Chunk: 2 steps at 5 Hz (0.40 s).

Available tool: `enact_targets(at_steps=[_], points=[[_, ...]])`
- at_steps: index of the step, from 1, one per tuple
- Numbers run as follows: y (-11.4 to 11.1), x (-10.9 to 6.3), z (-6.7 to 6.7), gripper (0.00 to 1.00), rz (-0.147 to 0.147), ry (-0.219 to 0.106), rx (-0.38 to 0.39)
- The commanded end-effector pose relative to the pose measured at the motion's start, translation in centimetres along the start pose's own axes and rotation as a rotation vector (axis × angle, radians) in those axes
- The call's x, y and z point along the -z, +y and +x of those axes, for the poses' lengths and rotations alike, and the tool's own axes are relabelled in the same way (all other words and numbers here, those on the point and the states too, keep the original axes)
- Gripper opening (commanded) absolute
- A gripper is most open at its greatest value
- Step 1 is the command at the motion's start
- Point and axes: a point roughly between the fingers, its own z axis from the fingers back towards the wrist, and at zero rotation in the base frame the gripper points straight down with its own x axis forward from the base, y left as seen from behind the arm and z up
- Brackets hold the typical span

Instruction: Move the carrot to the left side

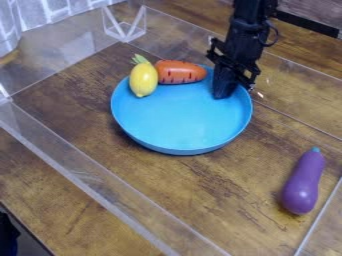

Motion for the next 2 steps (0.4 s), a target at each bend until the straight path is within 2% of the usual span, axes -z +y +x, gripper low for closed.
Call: enact_targets(at_steps=[1, 2], points=[[-0.10, -0.47, -0.37, 0.00, -0.003, 0.027, 0.023], [-0.16, -0.71, -0.29, 0.00, 0.000, 0.037, 0.025]])
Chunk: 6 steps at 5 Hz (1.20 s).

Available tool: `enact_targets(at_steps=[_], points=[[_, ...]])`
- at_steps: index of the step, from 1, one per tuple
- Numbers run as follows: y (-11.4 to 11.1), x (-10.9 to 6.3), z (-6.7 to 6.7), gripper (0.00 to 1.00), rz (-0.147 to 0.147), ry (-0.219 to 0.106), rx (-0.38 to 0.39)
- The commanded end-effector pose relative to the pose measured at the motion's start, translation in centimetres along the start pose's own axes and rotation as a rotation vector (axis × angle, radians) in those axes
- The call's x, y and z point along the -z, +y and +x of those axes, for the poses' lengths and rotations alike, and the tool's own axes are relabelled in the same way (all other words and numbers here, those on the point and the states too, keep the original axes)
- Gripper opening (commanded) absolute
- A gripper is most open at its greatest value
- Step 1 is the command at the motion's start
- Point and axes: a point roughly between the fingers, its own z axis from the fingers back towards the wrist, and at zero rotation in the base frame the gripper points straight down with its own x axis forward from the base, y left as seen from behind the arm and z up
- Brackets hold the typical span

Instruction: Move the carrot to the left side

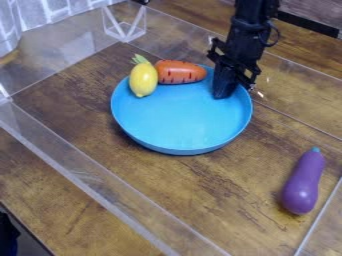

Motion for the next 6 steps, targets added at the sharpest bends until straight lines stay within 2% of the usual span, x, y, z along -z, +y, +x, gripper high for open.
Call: enact_targets(at_steps=[1, 2, 4, 6], points=[[-0.4, -0.5, 0.3, 0.00, 0.003, 0.003, 0.022], [-0.5, -0.7, 0.4, 0.00, 0.005, 0.011, 0.022], [0.5, 0.5, 0.5, 0.00, 0.016, 0.029, 0.049], [1.5, -1.0, -0.3, 0.00, 0.003, 0.046, 0.003]])
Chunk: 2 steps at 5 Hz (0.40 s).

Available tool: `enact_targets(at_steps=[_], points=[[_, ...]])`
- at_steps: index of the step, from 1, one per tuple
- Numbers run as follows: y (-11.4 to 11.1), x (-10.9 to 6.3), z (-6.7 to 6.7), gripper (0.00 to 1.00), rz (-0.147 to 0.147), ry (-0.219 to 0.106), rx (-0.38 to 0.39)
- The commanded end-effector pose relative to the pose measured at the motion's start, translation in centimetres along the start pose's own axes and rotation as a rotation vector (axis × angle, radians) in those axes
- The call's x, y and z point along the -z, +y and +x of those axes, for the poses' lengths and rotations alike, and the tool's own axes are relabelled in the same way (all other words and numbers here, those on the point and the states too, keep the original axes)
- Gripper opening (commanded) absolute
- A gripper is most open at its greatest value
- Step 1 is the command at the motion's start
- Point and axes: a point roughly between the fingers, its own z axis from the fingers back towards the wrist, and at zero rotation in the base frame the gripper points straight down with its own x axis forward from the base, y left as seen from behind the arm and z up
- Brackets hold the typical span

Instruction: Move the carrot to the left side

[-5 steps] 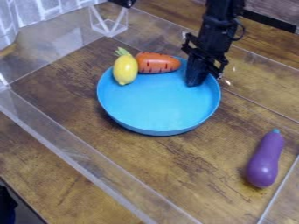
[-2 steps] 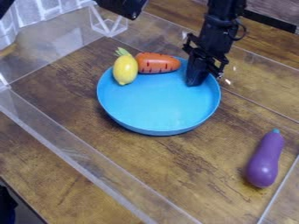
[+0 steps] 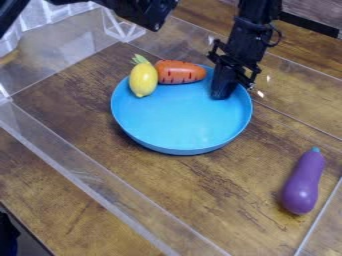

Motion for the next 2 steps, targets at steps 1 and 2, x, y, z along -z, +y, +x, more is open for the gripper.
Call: enact_targets(at_steps=[1, 2], points=[[1.57, -1.53, -0.58, 0.00, -0.006, -0.015, -0.046], [1.84, -2.51, -1.45, 0.00, -0.010, -0.010, -0.055]])
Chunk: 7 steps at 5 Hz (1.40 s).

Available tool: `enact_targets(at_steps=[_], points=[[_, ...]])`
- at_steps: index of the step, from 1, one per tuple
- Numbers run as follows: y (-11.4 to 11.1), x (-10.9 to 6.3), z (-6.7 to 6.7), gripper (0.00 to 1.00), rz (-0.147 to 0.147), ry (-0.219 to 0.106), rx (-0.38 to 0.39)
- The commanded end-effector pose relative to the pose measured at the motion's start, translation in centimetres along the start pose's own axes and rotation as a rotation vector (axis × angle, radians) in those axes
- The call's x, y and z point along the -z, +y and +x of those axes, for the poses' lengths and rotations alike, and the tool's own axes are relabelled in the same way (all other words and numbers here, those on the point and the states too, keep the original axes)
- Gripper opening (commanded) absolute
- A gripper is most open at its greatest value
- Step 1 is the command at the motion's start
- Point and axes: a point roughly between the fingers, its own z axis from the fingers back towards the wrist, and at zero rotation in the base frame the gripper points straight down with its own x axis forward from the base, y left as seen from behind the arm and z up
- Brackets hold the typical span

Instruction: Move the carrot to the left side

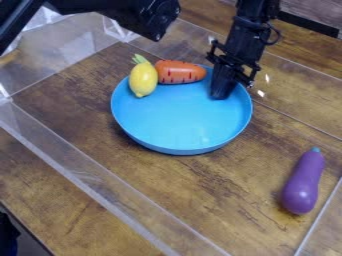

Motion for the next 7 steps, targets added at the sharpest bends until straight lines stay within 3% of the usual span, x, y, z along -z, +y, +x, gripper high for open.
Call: enact_targets(at_steps=[1, 3, 5, 6, 7], points=[[1.6, -3.3, -1.7, 0.00, 0.011, -0.052, -0.041], [0.5, -5.3, -4.4, 0.00, 0.012, -0.035, -0.047], [2.9, -6.2, -5.9, 0.00, 0.045, -0.011, -0.003], [4.0, -5.7, -5.9, 1.00, 0.053, -0.003, 0.025], [4.6, -5.2, -5.1, 1.00, 0.050, 0.004, 0.025]])
